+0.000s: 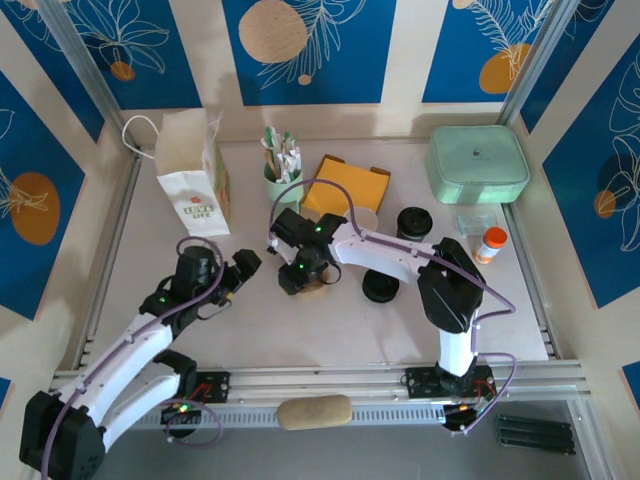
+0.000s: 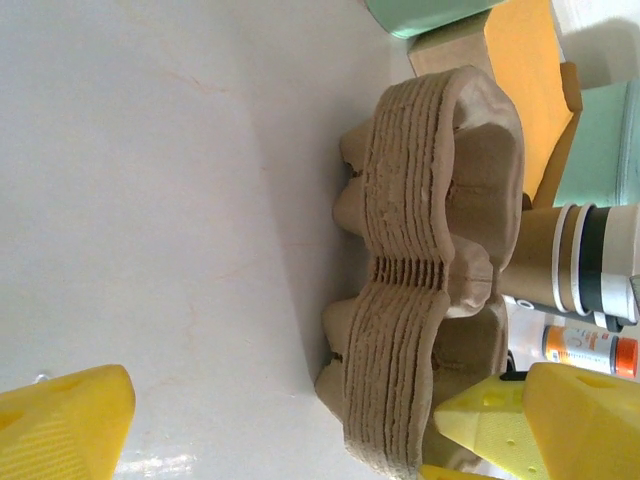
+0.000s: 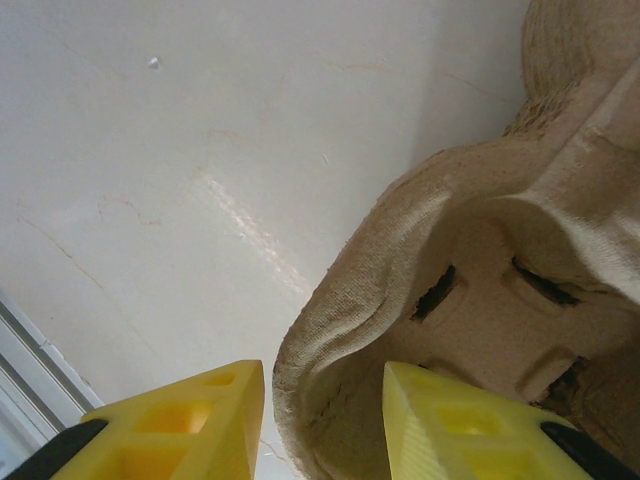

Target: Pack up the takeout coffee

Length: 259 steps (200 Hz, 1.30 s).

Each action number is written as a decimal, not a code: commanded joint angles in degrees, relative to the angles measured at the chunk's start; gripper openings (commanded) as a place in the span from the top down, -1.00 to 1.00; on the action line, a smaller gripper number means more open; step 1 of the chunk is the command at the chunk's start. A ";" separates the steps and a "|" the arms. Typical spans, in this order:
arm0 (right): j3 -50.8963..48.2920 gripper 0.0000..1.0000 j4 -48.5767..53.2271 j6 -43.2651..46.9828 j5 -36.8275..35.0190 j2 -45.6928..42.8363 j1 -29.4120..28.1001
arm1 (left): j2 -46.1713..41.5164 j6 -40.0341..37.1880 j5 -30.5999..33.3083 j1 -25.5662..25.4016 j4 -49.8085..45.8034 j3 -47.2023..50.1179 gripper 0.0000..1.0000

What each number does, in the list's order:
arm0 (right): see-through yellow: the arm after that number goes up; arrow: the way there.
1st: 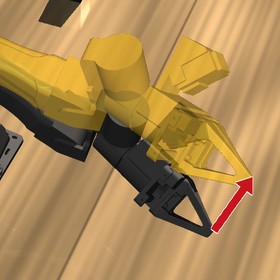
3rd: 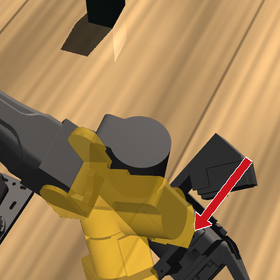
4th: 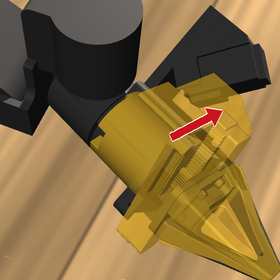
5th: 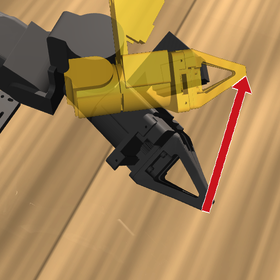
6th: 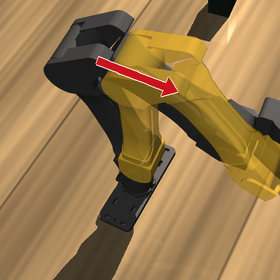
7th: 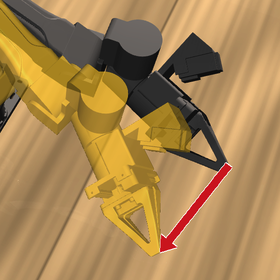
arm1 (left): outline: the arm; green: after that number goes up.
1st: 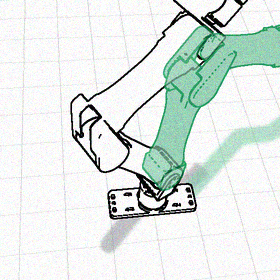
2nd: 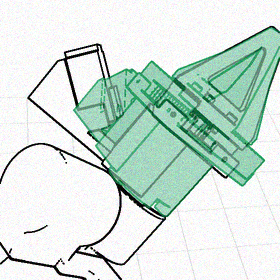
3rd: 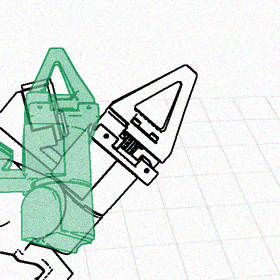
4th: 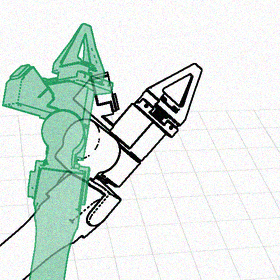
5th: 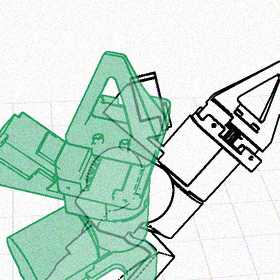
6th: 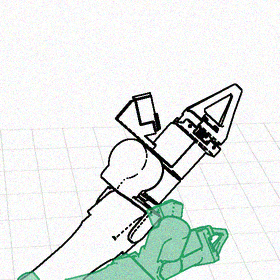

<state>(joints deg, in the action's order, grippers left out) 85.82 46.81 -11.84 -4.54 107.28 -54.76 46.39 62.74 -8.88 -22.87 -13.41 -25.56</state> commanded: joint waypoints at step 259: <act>3.15 0.64 1.90 -1.50 6.11 -1.89 2.38 | -0.47 0.91 -2.76 1.34 2.71 1.48 -0.99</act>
<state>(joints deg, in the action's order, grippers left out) 87.07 47.66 -12.49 -1.30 108.12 -52.66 45.54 63.20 -10.11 -22.13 -12.45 -24.36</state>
